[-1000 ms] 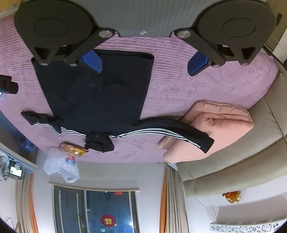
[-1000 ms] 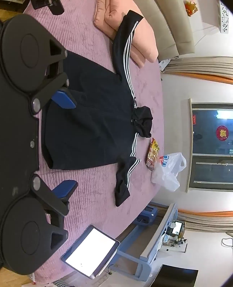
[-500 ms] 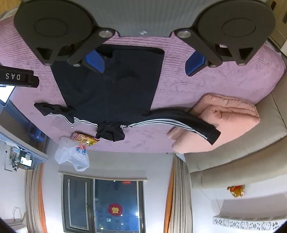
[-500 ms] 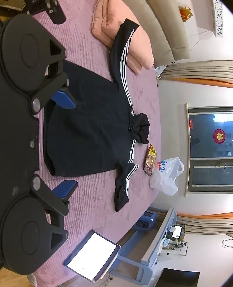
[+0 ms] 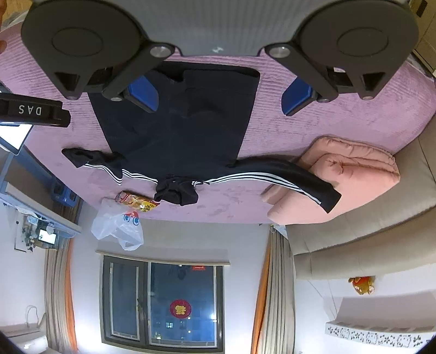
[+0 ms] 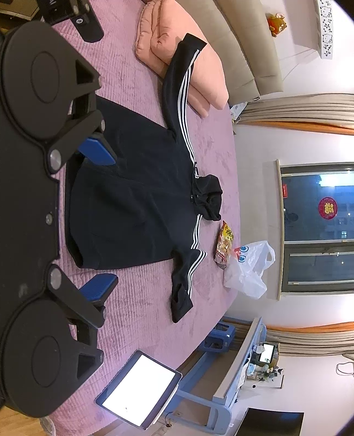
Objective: Fold large clothes
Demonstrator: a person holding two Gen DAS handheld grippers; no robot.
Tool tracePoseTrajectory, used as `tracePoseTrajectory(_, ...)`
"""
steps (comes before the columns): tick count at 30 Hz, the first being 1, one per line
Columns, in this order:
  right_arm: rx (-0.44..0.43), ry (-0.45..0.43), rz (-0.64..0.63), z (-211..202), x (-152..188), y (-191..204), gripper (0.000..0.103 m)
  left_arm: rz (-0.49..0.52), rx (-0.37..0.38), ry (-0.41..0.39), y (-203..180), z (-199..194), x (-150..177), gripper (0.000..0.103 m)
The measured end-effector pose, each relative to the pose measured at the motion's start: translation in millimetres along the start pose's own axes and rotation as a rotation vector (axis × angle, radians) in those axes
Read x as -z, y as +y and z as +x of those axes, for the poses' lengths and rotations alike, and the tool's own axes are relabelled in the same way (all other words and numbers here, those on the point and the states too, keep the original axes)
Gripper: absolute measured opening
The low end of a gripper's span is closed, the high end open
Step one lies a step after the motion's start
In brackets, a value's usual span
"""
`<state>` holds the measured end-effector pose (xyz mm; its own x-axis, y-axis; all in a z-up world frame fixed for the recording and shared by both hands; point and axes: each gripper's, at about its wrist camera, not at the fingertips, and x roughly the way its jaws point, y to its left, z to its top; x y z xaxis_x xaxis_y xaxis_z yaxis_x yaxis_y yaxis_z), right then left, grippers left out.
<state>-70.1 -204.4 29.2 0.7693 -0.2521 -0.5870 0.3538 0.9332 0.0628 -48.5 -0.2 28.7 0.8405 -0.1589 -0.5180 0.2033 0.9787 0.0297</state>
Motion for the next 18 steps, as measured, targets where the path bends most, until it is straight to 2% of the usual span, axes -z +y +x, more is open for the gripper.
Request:
tracePoseTrajectory(8, -0.029, 0.019, 0.010, 2, 5, -6, 0.102, 0.044, 0.001, 0.009, -12, 3, 2, 0.098)
tracePoseTrajectory(18, -0.027, 0.012, 0.009, 2, 8, -8, 0.102, 0.048, 0.001, 0.011, -15, 3, 5, 0.098)
